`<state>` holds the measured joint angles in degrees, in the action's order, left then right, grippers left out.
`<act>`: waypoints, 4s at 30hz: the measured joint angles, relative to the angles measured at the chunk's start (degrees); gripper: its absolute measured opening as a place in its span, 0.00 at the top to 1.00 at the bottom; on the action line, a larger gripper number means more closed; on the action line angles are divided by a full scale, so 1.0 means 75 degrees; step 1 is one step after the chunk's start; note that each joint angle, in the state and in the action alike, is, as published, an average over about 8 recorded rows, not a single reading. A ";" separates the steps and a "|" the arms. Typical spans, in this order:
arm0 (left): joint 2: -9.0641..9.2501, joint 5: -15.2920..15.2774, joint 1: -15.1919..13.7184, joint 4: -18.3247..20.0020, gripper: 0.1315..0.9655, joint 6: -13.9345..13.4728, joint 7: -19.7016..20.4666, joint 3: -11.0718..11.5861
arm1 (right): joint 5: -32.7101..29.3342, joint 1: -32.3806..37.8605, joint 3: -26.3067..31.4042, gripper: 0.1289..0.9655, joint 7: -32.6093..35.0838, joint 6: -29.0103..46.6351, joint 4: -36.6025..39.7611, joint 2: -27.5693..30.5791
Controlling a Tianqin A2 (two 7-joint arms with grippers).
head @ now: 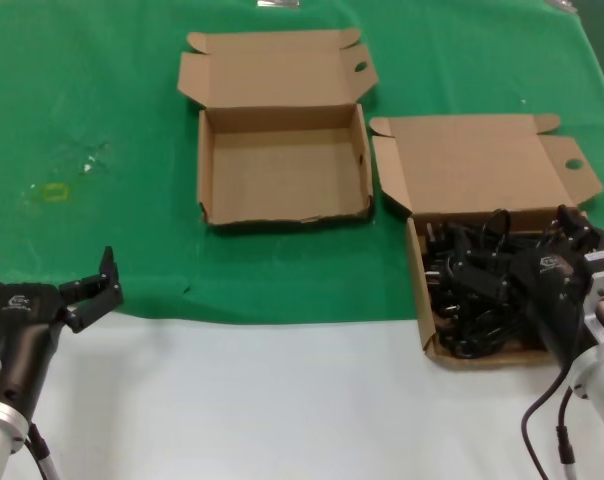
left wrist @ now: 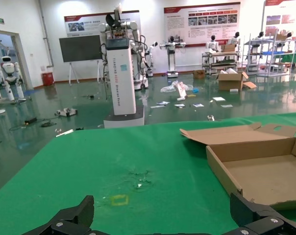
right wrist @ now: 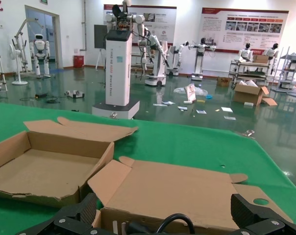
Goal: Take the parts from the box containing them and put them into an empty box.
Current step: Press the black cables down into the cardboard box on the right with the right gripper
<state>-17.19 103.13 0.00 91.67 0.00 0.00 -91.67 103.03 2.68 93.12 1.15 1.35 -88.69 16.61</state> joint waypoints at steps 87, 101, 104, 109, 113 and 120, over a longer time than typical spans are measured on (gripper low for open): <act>0.0000 -0.0001 0.0000 0.0000 0.96 0.0000 0.0001 0.0000 | -0.1556 0.4457 0.3282 0.00 0.0233 0.7009 0.1002 0.4827; 0.0000 -0.0001 0.0000 0.0000 0.99 0.0000 0.0001 0.0000 | -0.2830 0.6770 0.3953 0.00 0.2095 0.8715 0.3498 0.3845; 0.0000 -0.0001 0.0000 0.0000 0.99 0.0000 0.0001 0.0000 | -0.2993 0.7011 0.3991 0.00 0.2442 0.8679 0.3959 0.3613; 0.0000 -0.0001 0.0000 0.0000 0.99 0.0000 0.0001 0.0000 | -0.3173 0.7277 0.4015 0.00 0.2902 0.8584 0.4578 0.3308; 0.0000 -0.0001 0.0000 0.0000 0.99 0.0000 0.0003 0.0000 | -0.3263 0.7417 0.4007 0.02 0.3118 0.8544 0.4907 0.3163; 0.0000 -0.0002 0.0000 0.0000 0.99 0.0000 0.0003 0.0000 | -0.3361 0.7519 0.3958 0.05 0.3266 0.8498 0.5146 0.3066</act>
<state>-17.19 103.12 0.00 91.67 0.00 0.03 -91.68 77.82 59.07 122.81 25.65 65.09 -50.10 39.61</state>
